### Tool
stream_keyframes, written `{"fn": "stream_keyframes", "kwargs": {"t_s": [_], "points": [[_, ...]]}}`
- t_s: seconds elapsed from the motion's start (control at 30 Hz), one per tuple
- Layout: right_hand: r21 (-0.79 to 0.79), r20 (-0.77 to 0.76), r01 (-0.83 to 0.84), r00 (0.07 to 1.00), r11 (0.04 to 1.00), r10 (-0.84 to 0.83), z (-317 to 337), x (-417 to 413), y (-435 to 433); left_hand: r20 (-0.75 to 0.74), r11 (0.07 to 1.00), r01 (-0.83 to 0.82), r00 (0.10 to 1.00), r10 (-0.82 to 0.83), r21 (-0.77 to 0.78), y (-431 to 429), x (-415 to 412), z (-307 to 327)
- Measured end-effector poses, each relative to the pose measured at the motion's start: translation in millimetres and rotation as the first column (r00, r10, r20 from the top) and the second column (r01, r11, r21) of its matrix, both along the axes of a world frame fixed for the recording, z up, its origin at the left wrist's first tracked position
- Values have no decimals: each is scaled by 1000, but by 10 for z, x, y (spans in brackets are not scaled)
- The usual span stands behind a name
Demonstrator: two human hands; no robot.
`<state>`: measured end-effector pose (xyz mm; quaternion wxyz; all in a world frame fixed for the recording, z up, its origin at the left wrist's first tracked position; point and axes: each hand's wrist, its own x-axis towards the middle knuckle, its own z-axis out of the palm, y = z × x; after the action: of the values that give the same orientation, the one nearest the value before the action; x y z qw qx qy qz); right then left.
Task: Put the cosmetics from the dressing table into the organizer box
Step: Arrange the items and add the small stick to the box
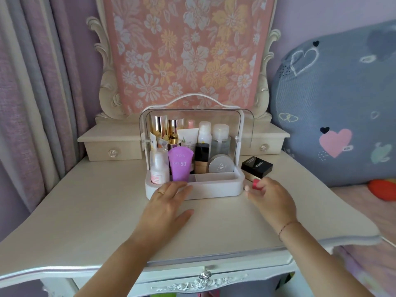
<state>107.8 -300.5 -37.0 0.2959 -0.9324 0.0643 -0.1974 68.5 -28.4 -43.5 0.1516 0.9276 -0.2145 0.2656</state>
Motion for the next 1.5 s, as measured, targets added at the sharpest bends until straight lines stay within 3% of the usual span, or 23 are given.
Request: {"fn": "stream_keyframes", "kwargs": {"t_s": [0.2, 0.27, 0.4, 0.47, 0.57, 0.73, 0.83, 0.93, 1.1, 1.17, 1.3, 1.5], "points": [[-172, 11, 68, 998, 983, -68, -11, -3, 58, -44, 1000, 9, 999, -9, 12, 3, -11, -13], [-162, 46, 93, 995, 982, -86, 22, -25, 43, -52, 1000, 6, 999, -6, -1, 0, -19, -7], [80, 286, 80, 953, 994, -100, 115, -124, -16, -41, 1000, 7, 999, -7, -8, 2, 3, -20], [264, 382, -45, 922, 964, -61, 223, -214, -17, -32, 1000, 4, 999, -5, -27, -12, 22, -26], [376, 471, -225, 882, 899, 24, 443, -365, 36, -41, 994, -4, 999, -1, -112, -111, 42, 1], [537, 491, -391, 866, 748, 100, 662, -393, 144, -148, 951, 46, 984, -95, -305, -459, 21, 147], [645, 441, -459, 876, 611, 194, 696, -309, 284, -238, 863, 50, 952, -194, -503, -685, 2, 237], [697, 429, -499, 866, 515, 258, 712, -234, 472, -230, 762, 73, 931, -283, -643, -793, 1, 266], [635, 262, -513, 846, 578, 464, 613, -117, 775, -191, 652, -4, 958, -216, -758, -683, 33, 275], [620, 211, -518, 834, 590, 510, 568, -73, 881, -171, 700, -1, 970, -173, -715, -594, 14, 287], [621, 259, -489, 866, 613, 428, 613, 133, 1001, -17, 891, -120, 992, 125, -438, -304, 14, 124], [359, 210, -453, 891, 816, 402, 582, 435, 1180, 25, 913, -183, 978, 206, -364, -154, 53, 18]]}}
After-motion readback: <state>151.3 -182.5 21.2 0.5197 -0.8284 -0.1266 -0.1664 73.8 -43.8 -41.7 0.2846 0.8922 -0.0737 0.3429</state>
